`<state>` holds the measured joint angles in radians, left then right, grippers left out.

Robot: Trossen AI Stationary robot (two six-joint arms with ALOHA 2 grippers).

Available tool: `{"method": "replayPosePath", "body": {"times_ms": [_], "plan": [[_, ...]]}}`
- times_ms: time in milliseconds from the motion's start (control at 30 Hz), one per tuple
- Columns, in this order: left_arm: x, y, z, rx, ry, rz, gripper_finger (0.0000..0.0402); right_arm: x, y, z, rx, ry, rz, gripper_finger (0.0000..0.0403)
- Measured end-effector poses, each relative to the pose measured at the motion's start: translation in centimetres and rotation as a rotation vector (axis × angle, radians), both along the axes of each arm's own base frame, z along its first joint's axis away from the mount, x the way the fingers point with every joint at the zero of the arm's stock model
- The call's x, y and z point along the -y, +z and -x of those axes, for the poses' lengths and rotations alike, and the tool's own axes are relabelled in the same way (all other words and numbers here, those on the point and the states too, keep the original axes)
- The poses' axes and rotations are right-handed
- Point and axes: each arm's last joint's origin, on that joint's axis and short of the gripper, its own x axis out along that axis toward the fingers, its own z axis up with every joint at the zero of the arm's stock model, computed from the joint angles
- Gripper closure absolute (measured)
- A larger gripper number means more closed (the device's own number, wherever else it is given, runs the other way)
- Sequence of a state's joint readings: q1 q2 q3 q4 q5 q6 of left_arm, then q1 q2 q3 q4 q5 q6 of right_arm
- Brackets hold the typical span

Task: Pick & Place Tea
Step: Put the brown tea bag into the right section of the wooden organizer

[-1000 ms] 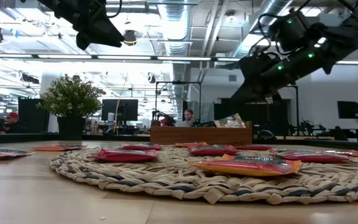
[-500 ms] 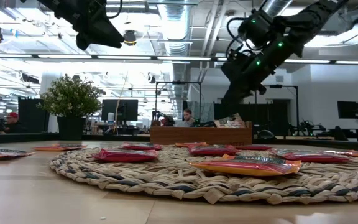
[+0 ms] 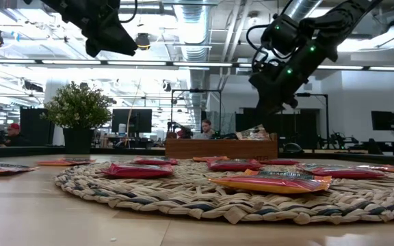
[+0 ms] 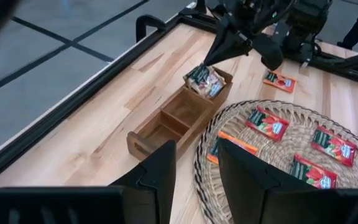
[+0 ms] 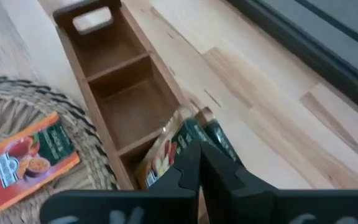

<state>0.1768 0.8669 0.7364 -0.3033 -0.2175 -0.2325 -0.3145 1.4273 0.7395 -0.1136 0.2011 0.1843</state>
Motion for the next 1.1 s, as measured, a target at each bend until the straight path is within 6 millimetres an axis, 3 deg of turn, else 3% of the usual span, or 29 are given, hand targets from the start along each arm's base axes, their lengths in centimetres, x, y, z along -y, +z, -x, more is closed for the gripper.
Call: {"method": "replayPosePath", "body": {"times_ms": [567,700,867,1100], "plan": [[-0.1,-0.9,-1.1,-0.05,-0.028,0.012,0.0291,-0.2,-0.1,0.0,0.002,0.006,-0.025,0.0403],[-0.1,-1.0,-1.2,-0.053,-0.029,0.009,0.0291,0.5,0.6,-0.2,0.067,-0.007,0.021,0.0403],[-0.2,-1.2,-1.4,-0.059,-0.031,0.006,0.0291,1.8,0.1,0.5,0.028,-0.043,-0.02,0.0403],[-0.2,-1.4,-1.6,-0.073,-0.033,0.005,0.0291,1.8,-0.1,0.7,0.015,-0.028,-0.048,0.0403]]}}
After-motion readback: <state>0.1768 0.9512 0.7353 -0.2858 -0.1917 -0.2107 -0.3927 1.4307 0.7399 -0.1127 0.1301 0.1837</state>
